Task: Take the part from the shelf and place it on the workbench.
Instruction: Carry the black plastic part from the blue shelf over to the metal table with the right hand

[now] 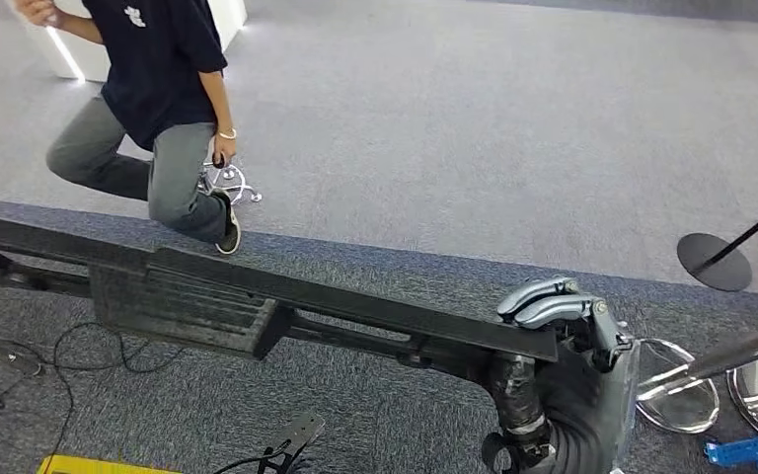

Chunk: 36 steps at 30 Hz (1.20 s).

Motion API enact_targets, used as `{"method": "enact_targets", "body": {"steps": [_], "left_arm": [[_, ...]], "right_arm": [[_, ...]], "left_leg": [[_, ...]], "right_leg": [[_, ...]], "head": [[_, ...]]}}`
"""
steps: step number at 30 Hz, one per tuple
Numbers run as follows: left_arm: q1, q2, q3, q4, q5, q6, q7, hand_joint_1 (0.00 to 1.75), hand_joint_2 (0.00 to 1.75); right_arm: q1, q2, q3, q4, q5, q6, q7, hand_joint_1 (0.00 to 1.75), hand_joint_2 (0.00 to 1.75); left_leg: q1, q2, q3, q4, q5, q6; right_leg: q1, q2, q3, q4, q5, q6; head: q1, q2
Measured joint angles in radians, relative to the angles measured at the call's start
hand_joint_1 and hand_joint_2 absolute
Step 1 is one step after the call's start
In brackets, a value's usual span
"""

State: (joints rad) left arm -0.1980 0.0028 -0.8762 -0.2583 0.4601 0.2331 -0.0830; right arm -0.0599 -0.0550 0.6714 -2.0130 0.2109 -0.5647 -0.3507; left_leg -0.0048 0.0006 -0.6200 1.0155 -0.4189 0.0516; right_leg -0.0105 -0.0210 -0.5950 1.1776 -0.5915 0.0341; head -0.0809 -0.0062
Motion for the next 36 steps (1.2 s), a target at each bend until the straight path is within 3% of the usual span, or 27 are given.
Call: {"method": "enact_targets", "body": {"steps": [2, 3, 5, 7, 9, 11, 13, 15, 17, 18, 19, 21, 23, 24, 26, 27, 29, 30, 32, 33, 34, 36], "left_arm": [[-0.002, -0.002, 0.0, -0.001, 0.0, 0.0, 0.0, 0.0, 1.75], [-0.001, -0.002, 0.0, -0.002, 0.0, 0.0, 0.001, 0.0, 1.75], [0.0, -0.002, 0.0, -0.002, 0.0, 0.0, 0.001, 0.0, 1.75], [0.0, -0.005, 0.0, -0.002, 0.001, 0.002, 0.002, 0.0, 1.75], [-0.001, -0.007, 0.0, -0.002, 0.001, 0.005, 0.004, 0.0, 1.75], [-0.001, -0.008, 0.0, -0.003, 0.001, 0.009, 0.007, 0.0, 1.75], [-0.001, -0.009, 0.0, -0.004, 0.0, 0.016, 0.01, 0.0, 1.75], [-0.003, -0.01, 0.0, -0.007, -0.001, 0.033, 0.008, 0.0, 1.75], [-0.006, -0.011, 0.0, -0.011, -0.003, 0.053, 0.002, 0.0, 1.75], [-0.006, -0.012, 0.0, -0.012, -0.003, 0.059, 0.001, 0.0, 1.75], [-0.006, -0.012, 0.0, -0.012, -0.004, 0.063, 0.0, 0.0, 1.75], [-0.006, -0.013, 0.0, -0.013, -0.004, 0.067, 0.0, 0.0, 1.75], [-0.008, -0.014, 0.0, -0.014, -0.004, 0.069, 0.001, 0.0, 1.75], [-0.009, -0.015, 0.0, -0.015, -0.004, 0.069, 0.001, 0.0, 1.75], [-0.009, -0.015, 0.0, -0.018, -0.004, 0.071, 0.002, 0.0, 1.75], [-0.008, -0.016, 0.0, -0.018, -0.004, 0.073, 0.001, 0.0, 1.75], [-0.008, -0.016, 0.0, -0.019, -0.008, 0.082, -0.002, 0.0, 1.75], [-0.009, -0.017, 0.0, -0.02, -0.01, 0.09, -0.006, 0.0, 1.75], [-0.011, -0.018, 0.0, -0.021, -0.017, 0.109, -0.015, 0.0, 1.75], [-0.011, -0.018, 0.0, -0.021, -0.02, 0.118, -0.019, 0.0, 1.75], [-0.011, -0.018, 0.0, -0.021, -0.022, 0.124, -0.021, 0.0, 1.75], [-0.011, -0.019, 0.0, -0.021, -0.027, 0.132, -0.022, 0.0, 1.75]], "right_arm": [[0.003, -0.003, 0.0, 0.0, 0.001, 0.003, 0.001, 1.75, 1.75], [0.004, -0.004, 0.0, 0.0, 0.001, 0.003, 0.001, 1.75, 1.75], [0.004, -0.006, 0.0, 0.0, 0.001, 0.004, 0.002, 1.75, 1.75], [0.003, -0.006, 0.0, 0.001, 0.001, 0.006, 0.002, 1.75, 1.75], [0.002, -0.006, 0.0, 0.001, 0.001, 0.008, 0.002, 1.75, 1.75], [0.0, -0.006, 0.0, 0.001, 0.001, 0.014, 0.002, 1.75, 1.75], [-0.003, -0.006, 0.0, 0.001, 0.001, 0.022, 0.002, 1.75, 1.75], [-0.004, -0.006, 0.0, 0.001, -0.003, 0.027, -0.001, 1.75, 1.75], [-0.005, -0.006, 0.0, 0.003, -0.008, 0.029, -0.002, 1.75, 1.75], [-0.005, -0.006, 0.0, 0.004, -0.01, 0.03, -0.003, 1.75, 1.75], [-0.005, -0.006, 0.0, 0.005, -0.012, 0.032, -0.003, 1.75, 1.75], [-0.006, -0.006, 0.0, 0.006, -0.013, 0.036, -0.003, 1.75, 1.75], [-0.007, -0.006, 0.0, 0.006, -0.014, 0.038, -0.003, 1.75, 1.75], [-0.008, -0.006, 0.0, 0.006, -0.015, 0.039, -0.003, 1.75, 1.75], [-0.009, -0.006, 0.0, 0.006, -0.018, 0.04, -0.004, 1.75, 1.75], [-0.01, -0.006, 0.0, 0.006, -0.021, 0.041, -0.005, 1.75, 1.75], [-0.013, -0.006, 0.0, 0.008, -0.029, 0.041, -0.01, 1.75, 1.75], [-0.014, -0.006, 0.0, 0.01, -0.033, 0.041, -0.013, 1.75, 1.75], [-0.015, -0.006, 0.0, 0.015, -0.037, 0.04, -0.019, 1.75, 1.75], [-0.015, -0.006, 0.0, 0.019, -0.038, 0.04, -0.02, 1.75, 1.75], [-0.014, -0.006, 0.0, 0.021, -0.039, 0.039, -0.021, 1.75, 1.75], [-0.014, -0.006, 0.0, 0.023, -0.039, 0.038, -0.02, 1.75, 1.75]], "left_leg": [[-0.001, -0.026, 0.0, 0.002, -0.001, 0.005], [-0.002, -0.041, 0.0, 0.003, -0.003, 0.006], [0.0, -0.071, 0.001, 0.01, -0.006, 0.003], [0.0, -0.099, -0.002, 0.021, -0.012, -0.005], [0.002, -0.121, -0.01, 0.025, -0.012, -0.016], [0.005, -0.138, -0.016, 0.021, -0.008, -0.029], [0.003, -0.104, -0.029, 0.047, -0.024, -0.039], [0.003, -0.042, -0.078, 0.15, -0.076, -0.048], [0.007, -0.017, -0.139, 0.268, -0.121, -0.055], [0.009, -0.012, -0.151, 0.289, -0.121, -0.057], [0.01, -0.008, -0.144, 0.274, -0.104, -0.058], [0.01, 0.019, -0.081, 0.154, -0.045, -0.055], [0.0, 0.055, -0.023, 0.047, -0.016, -0.043], [-0.005, 0.063, -0.012, 0.025, -0.015, -0.035], [-0.008, 0.044, -0.011, 0.019, -0.015, -0.021], [-0.006, 0.033, -0.008, 0.015, -0.014, -0.016], [0.0, 0.011, 0.002, 0.005, -0.011, -0.006], [0.0, 0.001, 0.005, 0.004, -0.011, -0.002], [-0.001, -0.023, 0.006, 0.005, -0.012, 0.005], [-0.002, -0.037, 0.006, 0.006, -0.013, 0.007], [-0.003, -0.052, 0.006, 0.008, -0.014, 0.007], [-0.002, -0.083, 0.007, 0.014, -0.017, 0.005]], "right_leg": [[0.001, 0.017, -0.073, 0.117, -0.032, 0.001], [0.0, 0.019, -0.091, 0.131, -0.021, 0.001], [-0.003, 0.03, -0.068, 0.047, 0.052, 0.001], [-0.01, 0.074, -0.02, -0.077, 0.11, -0.002], [-0.012, 0.102, 0.0, -0.125, 0.117, -0.008], [-0.009, 0.082, 0.006, -0.132, 0.12, -0.019], [-0.01, 0.057, 0.015, -0.141, 0.123, -0.032], [-0.009, 0.029, 0.023, -0.147, 0.122, -0.041], [-0.006, 0.0, 0.025, -0.147, 0.118, -0.045], [-0.005, -0.015, 0.026, -0.147, 0.116, -0.046], [-0.005, -0.028, 0.028, -0.146, 0.114, -0.046], [-0.005, -0.053, 0.036, -0.146, 0.107, -0.041], [0.0, -0.073, 0.043, -0.146, 0.099, -0.032], [0.002, -0.082, 0.046, -0.147, 0.096, -0.027], [0.004, -0.098, 0.051, -0.15, 0.092, -0.017], [0.002, -0.091, 0.054, -0.148, 0.088, -0.011], [-0.001, -0.048, 0.037, -0.101, 0.058, -0.002], [-0.002, -0.019, 0.009, -0.049, 0.033, 0.0], [-0.001, 0.007, -0.064, 0.078, -0.009, 0.0], [0.0, 0.012, -0.091, 0.114, -0.01, -0.001], [0.0, 0.016, -0.1, 0.114, 0.007, -0.003], [-0.002, 0.035, -0.065, 0.009, 0.081, -0.007]], "head": [[0.002, 0.0], [0.002, 0.0], [0.002, 0.0], [0.002, 0.0], [0.003, 0.0], [0.003, 0.0], [-0.001, 0.0], [-0.007, 0.0], [-0.009, 0.0], [-0.009, 0.0], [-0.009, 0.0], [-0.009, 0.0], [-0.008, 0.0], [-0.008, 0.0], [-0.006, 0.0], [-0.006, 0.0], [-0.003, 0.0], [0.0, 0.0], [0.002, 0.0], [0.002, 0.0], [0.002, 0.0], [0.003, 0.0]]}}
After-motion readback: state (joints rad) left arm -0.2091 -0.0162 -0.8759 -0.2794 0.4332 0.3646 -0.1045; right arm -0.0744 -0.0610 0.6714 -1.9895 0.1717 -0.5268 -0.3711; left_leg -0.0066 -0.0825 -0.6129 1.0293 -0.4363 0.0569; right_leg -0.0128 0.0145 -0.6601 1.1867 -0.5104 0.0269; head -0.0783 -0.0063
